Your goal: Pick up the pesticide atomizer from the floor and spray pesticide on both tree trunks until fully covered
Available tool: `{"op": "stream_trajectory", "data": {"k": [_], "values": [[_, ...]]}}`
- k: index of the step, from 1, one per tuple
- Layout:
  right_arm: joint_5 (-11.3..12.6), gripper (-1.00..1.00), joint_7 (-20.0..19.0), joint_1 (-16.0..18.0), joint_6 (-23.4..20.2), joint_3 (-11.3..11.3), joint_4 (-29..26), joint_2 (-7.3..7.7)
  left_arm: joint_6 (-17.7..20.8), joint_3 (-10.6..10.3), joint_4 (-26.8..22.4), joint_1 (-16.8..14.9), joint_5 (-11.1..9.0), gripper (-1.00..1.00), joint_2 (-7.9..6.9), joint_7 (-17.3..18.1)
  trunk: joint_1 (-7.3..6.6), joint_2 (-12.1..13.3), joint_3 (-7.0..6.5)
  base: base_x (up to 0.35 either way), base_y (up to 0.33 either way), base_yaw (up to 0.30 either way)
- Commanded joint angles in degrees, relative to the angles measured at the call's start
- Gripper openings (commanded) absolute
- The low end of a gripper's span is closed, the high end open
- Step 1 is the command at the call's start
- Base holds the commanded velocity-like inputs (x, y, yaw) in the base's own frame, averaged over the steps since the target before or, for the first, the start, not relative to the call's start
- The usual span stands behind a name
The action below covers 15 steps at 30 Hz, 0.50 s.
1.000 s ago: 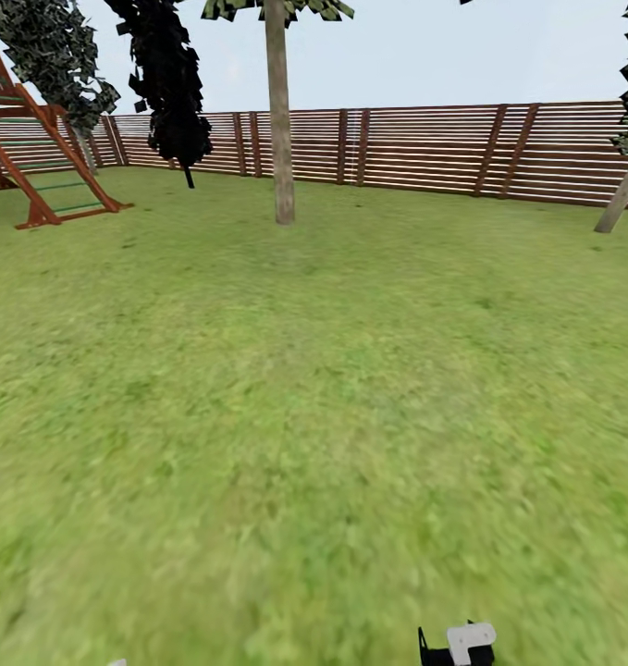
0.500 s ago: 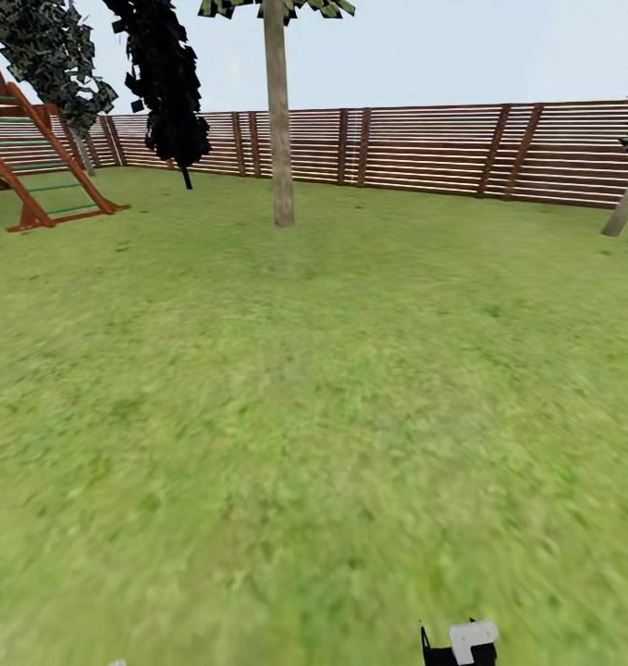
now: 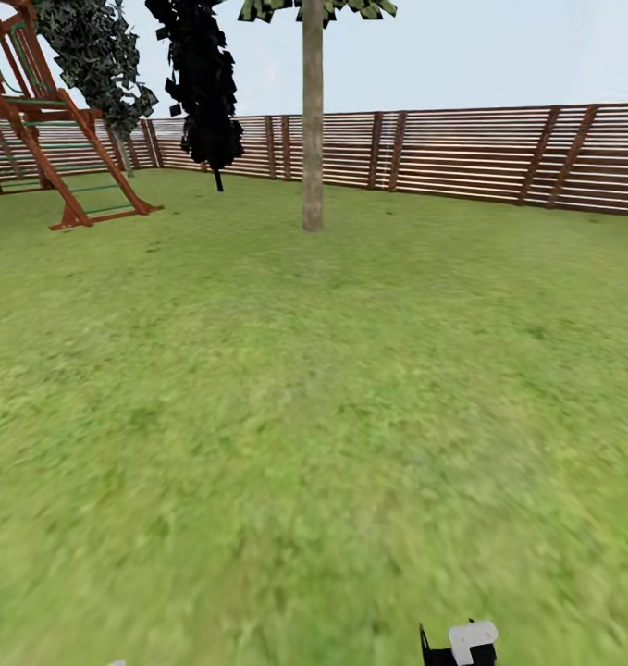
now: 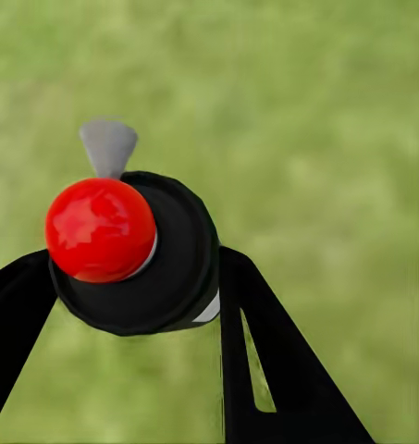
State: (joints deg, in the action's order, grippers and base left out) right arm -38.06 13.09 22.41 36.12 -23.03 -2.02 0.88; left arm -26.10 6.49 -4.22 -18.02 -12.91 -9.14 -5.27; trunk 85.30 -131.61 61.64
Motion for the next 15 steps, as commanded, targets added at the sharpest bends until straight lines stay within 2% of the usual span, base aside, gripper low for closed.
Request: {"op": "stream_trajectory", "data": {"k": [1,15], "values": [[0.0,1.00,0.0,0.0,0.0,0.0,0.0,0.00,0.0,0.0,0.0,0.0,0.0,-1.00,0.00,0.0,0.00,0.0,-0.02,0.339,0.000,0.059],[0.0,1.00,0.0,0.0,0.0,0.0,0.0,0.00,0.1,0.0,0.0,0.0,0.0,-1.00,0.00,0.0,0.00,0.0,-0.04,0.339,0.000,0.004]]}}
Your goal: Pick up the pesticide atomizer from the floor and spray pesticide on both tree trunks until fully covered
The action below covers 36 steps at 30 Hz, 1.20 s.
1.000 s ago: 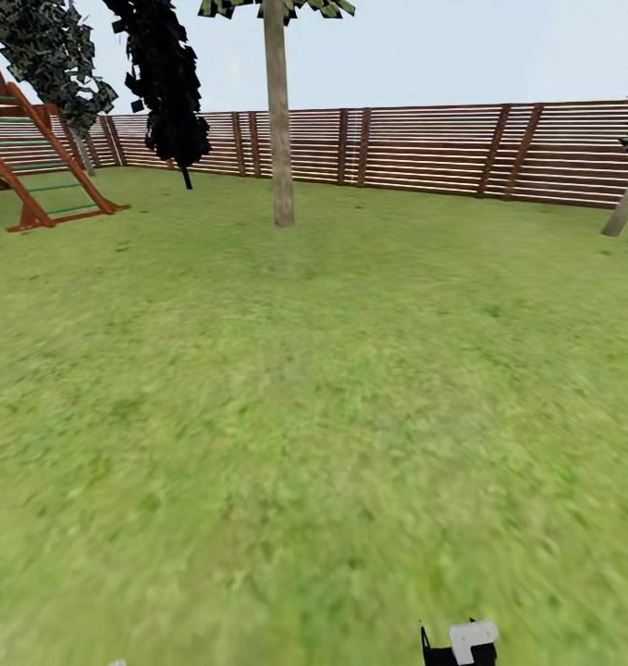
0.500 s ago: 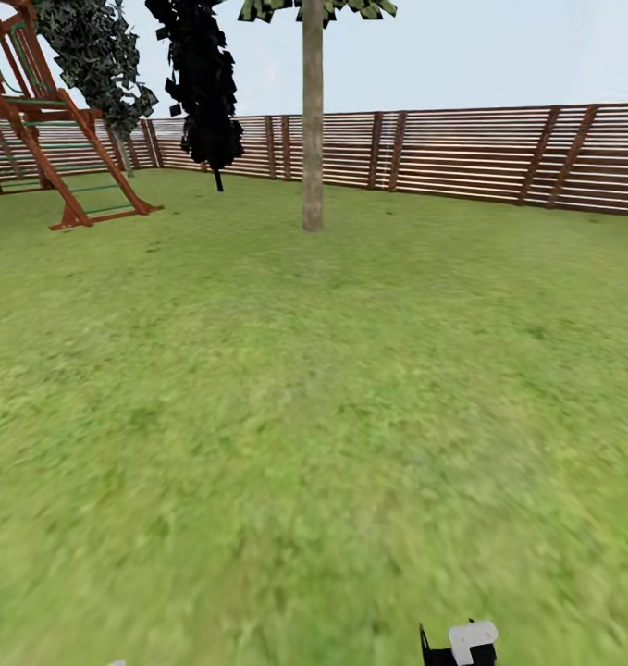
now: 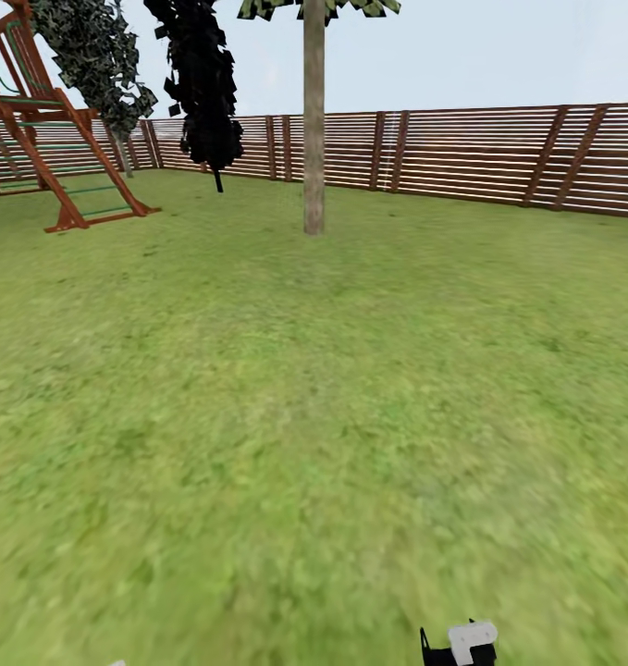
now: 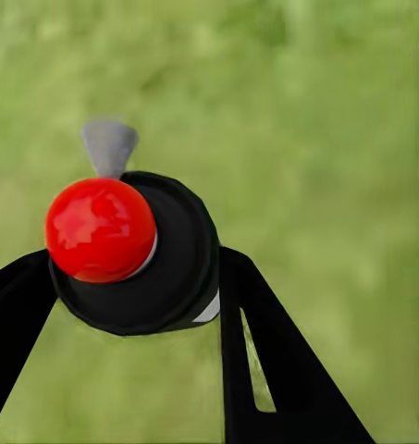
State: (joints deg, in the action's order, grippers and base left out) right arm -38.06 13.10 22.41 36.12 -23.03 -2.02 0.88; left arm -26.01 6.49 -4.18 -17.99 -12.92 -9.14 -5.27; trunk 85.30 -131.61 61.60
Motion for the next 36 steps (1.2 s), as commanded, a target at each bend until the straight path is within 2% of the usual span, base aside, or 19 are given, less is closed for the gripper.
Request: {"op": "stream_trajectory", "data": {"k": [1,15,36], "values": [[0.0,1.00,0.0,0.0,0.0,0.0,0.0,0.00,0.0,0.0,0.0,0.0,0.0,-1.00,0.00,0.0,0.00,0.0,0.00,0.339,0.000,0.000],[0.0,1.00,0.0,0.0,0.0,0.0,0.0,0.00,-0.1,0.0,0.0,0.0,0.0,-1.00,0.00,0.0,0.00,0.0,-0.59,0.340,0.000,0.000],[-0.1,1.00,0.0,0.0,0.0,0.0,0.1,0.00,0.0,0.0,0.0,0.0,0.0,-1.00,0.00,0.0,0.00,0.0,-0.61,0.340,0.000,0.000]]}}
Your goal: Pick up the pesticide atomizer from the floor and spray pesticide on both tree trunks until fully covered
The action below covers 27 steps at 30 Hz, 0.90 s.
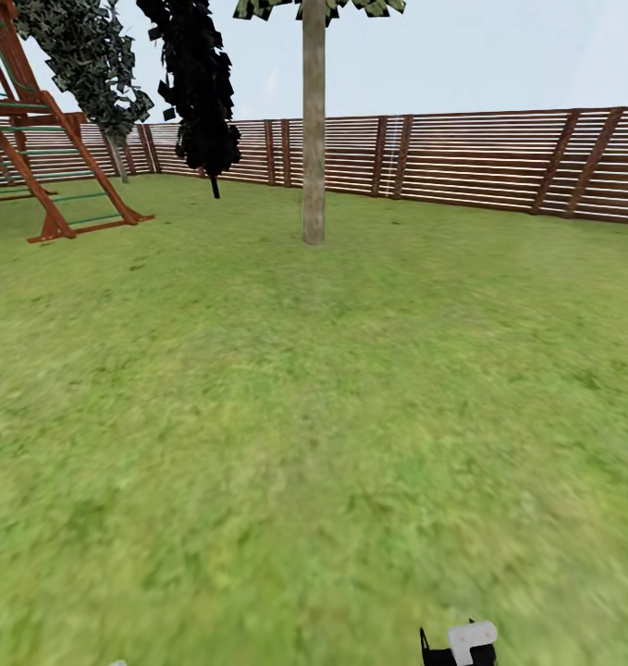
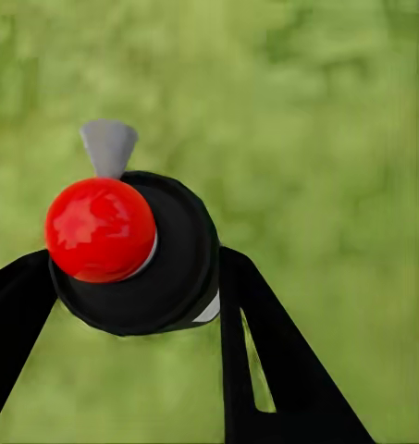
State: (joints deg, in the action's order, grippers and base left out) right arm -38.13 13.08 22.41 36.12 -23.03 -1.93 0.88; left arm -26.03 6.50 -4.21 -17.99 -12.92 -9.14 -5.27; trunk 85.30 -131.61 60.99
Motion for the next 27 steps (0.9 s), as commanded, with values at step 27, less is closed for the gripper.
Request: {"op": "stream_trajectory", "data": {"k": [27], "values": [[0.0,1.00,0.0,0.0,0.0,0.0,0.0,0.00,-0.1,0.0,0.0,0.0,0.0,-1.00,0.00,0.0,0.00,0.0,0.00,0.340,0.000,0.000]]}}
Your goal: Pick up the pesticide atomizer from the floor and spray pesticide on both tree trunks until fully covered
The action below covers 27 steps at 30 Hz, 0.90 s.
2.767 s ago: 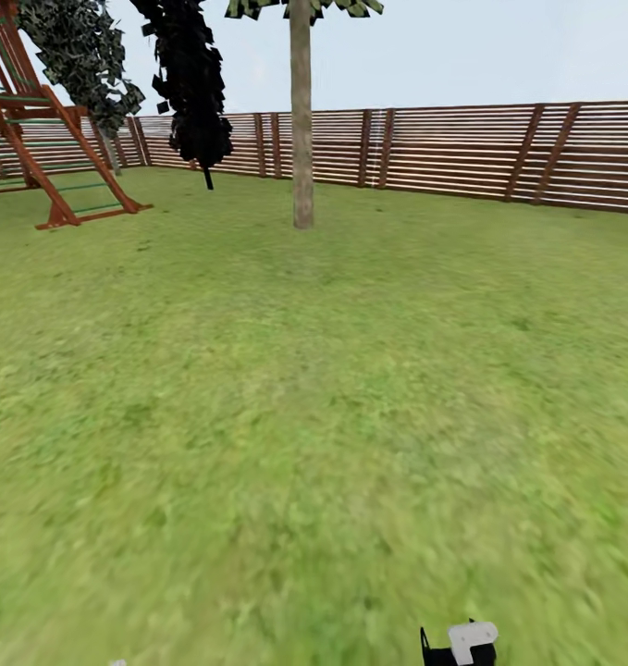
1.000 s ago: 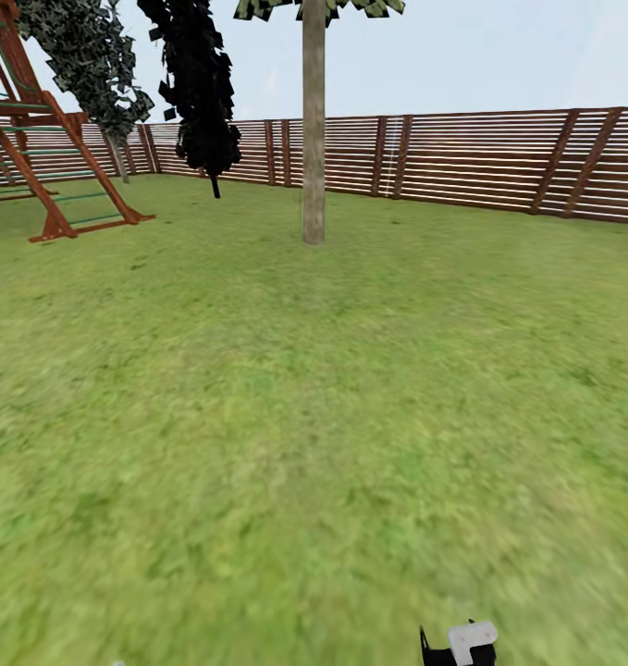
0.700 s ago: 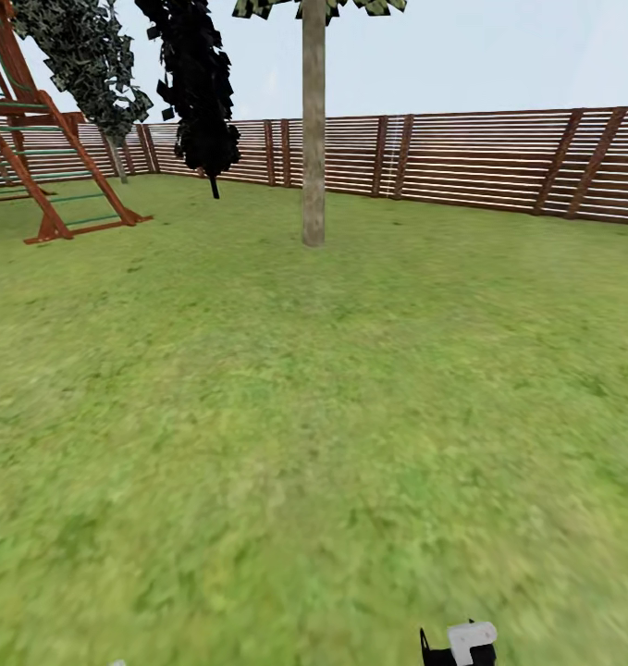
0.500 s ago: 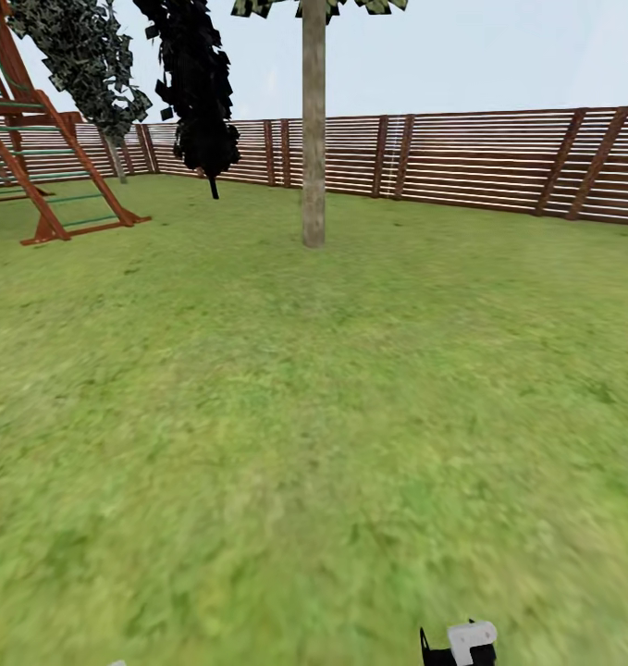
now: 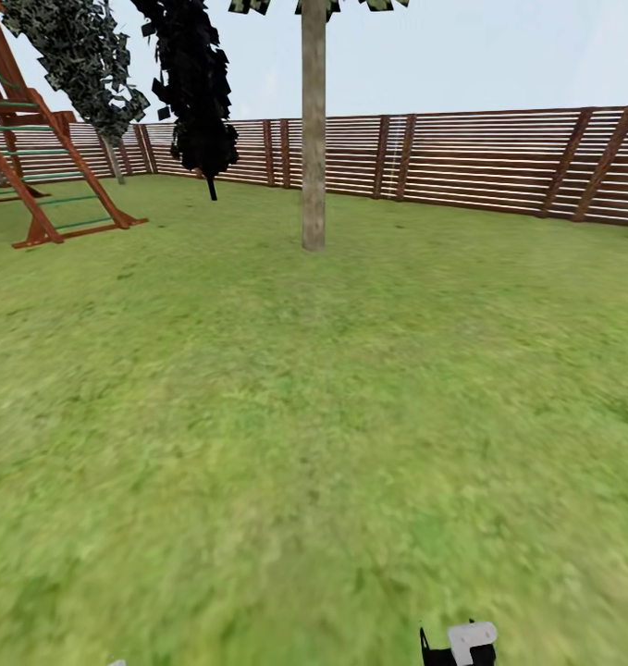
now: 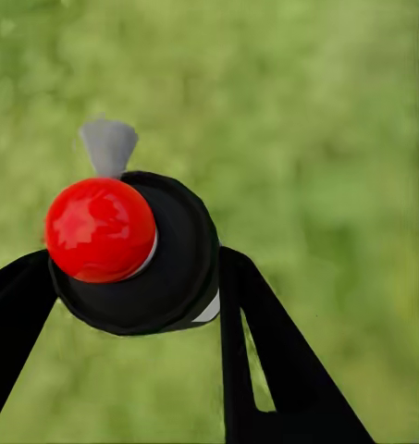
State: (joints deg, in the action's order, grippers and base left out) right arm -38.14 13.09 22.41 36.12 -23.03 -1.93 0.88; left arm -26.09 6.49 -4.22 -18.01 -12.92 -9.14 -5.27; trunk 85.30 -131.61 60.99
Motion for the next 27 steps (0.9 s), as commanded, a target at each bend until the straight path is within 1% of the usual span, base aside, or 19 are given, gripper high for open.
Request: {"op": "stream_trajectory", "data": {"k": [1,27], "values": [[0.0,1.00,0.0,0.0,0.0,0.0,0.0,0.00,0.0,0.0,0.0,0.0,0.0,-1.00,0.00,0.0,0.00,0.0,0.00,0.340,0.000,0.000],[0.0,1.00,0.0,0.0,0.0,0.0,0.0,0.00,0.0,0.0,0.0,0.0,0.0,-1.00,0.00,0.0,0.00,0.0,0.00,0.340,0.000,0.000]]}}
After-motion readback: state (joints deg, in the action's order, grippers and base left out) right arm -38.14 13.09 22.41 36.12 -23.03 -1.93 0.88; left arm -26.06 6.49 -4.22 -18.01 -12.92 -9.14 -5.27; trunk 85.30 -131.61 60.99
